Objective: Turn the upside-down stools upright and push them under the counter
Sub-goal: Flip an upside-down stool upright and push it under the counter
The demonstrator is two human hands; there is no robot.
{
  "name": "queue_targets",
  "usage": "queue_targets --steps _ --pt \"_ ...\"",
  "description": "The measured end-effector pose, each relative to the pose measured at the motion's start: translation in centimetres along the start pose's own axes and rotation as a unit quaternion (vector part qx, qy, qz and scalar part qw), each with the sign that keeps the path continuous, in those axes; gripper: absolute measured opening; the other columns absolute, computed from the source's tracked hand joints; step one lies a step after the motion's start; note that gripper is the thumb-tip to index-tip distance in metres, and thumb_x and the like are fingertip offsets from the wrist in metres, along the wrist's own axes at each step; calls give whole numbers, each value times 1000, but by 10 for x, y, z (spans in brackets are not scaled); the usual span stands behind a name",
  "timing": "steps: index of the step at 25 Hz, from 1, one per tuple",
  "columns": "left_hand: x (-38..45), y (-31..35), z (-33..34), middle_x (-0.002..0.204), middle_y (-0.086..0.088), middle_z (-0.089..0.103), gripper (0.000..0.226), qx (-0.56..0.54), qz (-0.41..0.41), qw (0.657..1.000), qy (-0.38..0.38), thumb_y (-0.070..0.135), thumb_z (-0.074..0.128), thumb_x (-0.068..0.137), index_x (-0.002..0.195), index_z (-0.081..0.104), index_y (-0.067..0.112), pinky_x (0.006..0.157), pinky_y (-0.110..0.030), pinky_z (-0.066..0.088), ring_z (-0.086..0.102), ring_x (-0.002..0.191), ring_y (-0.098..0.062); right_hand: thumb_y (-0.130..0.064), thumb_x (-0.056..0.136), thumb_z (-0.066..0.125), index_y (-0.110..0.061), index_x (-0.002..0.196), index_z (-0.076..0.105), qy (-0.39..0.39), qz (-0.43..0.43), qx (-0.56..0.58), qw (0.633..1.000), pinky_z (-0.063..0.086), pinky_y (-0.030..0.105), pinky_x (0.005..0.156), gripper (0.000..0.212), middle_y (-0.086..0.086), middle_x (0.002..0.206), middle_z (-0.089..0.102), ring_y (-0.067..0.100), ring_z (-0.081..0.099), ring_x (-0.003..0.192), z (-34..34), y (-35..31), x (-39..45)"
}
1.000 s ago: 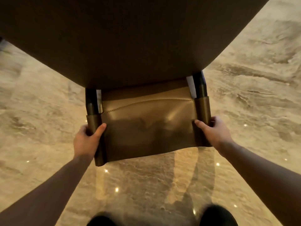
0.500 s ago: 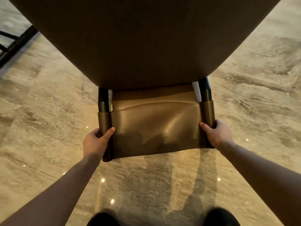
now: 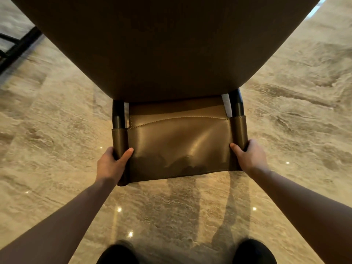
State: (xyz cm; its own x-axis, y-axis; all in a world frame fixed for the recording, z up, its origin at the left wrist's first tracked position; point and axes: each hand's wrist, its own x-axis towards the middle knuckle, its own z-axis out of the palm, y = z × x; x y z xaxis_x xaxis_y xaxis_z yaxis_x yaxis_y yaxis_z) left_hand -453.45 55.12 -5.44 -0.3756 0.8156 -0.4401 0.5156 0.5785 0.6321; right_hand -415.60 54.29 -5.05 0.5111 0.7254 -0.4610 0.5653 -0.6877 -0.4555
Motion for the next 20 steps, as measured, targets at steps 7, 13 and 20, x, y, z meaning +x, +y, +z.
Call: queue_targets --steps 7,13,20 --pt "7 15 2 85 -2 59 35 65 -40 997 -11 40 61 95 113 56 10 62 -31 42 55 73 -17 -42 93 62 -6 122 55 16 40 -20 999 49 48 96 47 17 114 60 36 58 108 4 -12 -5" --pt "-3 35 -7 97 -9 57 41 59 -69 995 -31 37 57 98 123 51 5 74 -37 43 55 87 -27 -35 94 64 -6 120 56 -50 91 10 995 55 49 88 40 18 109 64 34 64 100 -19 -25 -8" --pt "-56 119 -96 102 -11 55 46 104 -100 989 -30 39 55 99 129 53 4 79 -38 43 51 92 -27 -39 92 66 -7 119 60 -72 113 -33 990 53 34 64 43 14 99 63 29 61 84 -113 -90 -71"
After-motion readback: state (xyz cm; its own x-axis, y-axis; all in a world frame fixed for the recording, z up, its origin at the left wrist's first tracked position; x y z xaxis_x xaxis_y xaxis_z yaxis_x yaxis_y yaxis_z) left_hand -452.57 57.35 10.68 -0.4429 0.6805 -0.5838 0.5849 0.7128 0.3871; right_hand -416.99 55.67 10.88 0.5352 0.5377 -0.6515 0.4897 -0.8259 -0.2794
